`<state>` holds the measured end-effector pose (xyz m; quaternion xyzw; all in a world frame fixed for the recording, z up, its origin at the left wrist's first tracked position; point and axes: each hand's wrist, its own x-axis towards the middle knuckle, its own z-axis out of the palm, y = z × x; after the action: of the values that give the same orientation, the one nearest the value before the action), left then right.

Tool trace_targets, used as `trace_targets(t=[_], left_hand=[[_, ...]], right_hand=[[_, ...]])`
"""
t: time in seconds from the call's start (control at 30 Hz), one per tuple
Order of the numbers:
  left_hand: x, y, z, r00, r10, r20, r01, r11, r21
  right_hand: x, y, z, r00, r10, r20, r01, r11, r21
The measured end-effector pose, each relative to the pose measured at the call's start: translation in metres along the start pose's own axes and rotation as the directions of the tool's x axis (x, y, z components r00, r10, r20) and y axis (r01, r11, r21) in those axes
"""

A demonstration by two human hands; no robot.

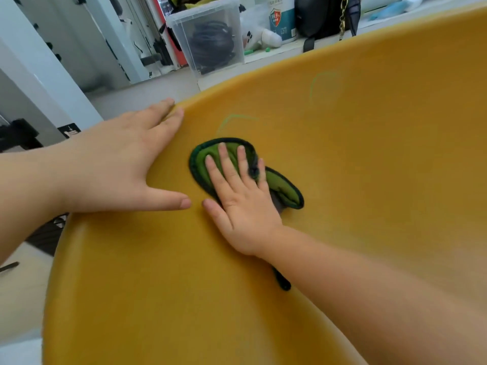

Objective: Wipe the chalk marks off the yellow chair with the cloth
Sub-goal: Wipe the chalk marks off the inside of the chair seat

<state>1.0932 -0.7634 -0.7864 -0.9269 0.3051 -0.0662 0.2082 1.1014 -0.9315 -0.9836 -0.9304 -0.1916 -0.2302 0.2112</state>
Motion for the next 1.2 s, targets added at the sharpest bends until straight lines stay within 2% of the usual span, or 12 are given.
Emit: trace_targets(t=[0.1,0.17,0.27,0.33,0.5,0.67,0.77,0.87,0.93,1.0,1.1,1.2], left_hand=[[0.001,0.006,-0.006,1.0,-0.003,-0.004,0.004,1.0,0.006],[0.001,0.011,-0.01,1.0,-0.003,0.015,0.003,1.0,0.013],[-0.001,0.015,-0.013,0.999,-0.015,0.034,0.014,1.0,0.023],[-0.003,0.018,-0.015,0.998,-0.022,0.05,0.02,0.999,0.032],[-0.007,0.023,-0.015,0.998,-0.038,0.059,0.035,0.998,0.058],[-0.008,0.024,-0.018,0.996,-0.05,0.077,0.049,0.999,0.023],[-0.006,0.025,-0.021,0.995,-0.043,0.085,0.039,0.998,0.043],[-0.008,0.027,-0.021,0.995,-0.056,0.088,0.052,0.997,0.05],[-0.007,0.028,-0.021,0.995,-0.066,0.079,0.066,0.998,0.009],[-0.006,0.026,-0.02,0.996,-0.073,0.05,0.075,0.996,-0.042],[-0.01,0.022,-0.016,0.997,-0.075,0.018,0.077,0.992,-0.102],[-0.012,0.022,-0.014,0.996,-0.082,0.033,0.085,0.992,-0.098]], right_hand=[[-0.004,0.044,-0.017,0.996,-0.092,-0.014,0.091,0.991,-0.098],[0.005,0.101,-0.048,0.973,0.156,-0.17,-0.196,0.947,-0.255],[0.033,0.147,-0.102,0.708,0.55,-0.442,-0.649,0.754,-0.101],[0.058,0.128,-0.109,0.621,0.618,-0.483,-0.693,0.72,0.03],[0.058,0.015,-0.032,0.963,0.149,-0.224,-0.165,0.985,-0.054],[0.008,0.069,-0.03,0.978,-0.208,-0.008,0.197,0.939,-0.282],[0.022,0.152,-0.085,0.987,-0.013,-0.162,-0.074,0.853,-0.517],[0.044,0.163,-0.12,0.816,0.378,-0.438,-0.517,0.816,-0.259],[0.061,0.134,-0.116,0.697,0.516,-0.497,-0.623,0.78,-0.063],[0.07,0.096,-0.092,0.754,0.491,-0.435,-0.562,0.826,-0.043],[0.05,0.038,-0.037,0.965,0.14,-0.221,-0.172,0.976,-0.136],[-0.016,0.027,-0.013,0.988,-0.139,0.074,0.145,0.985,-0.088]])
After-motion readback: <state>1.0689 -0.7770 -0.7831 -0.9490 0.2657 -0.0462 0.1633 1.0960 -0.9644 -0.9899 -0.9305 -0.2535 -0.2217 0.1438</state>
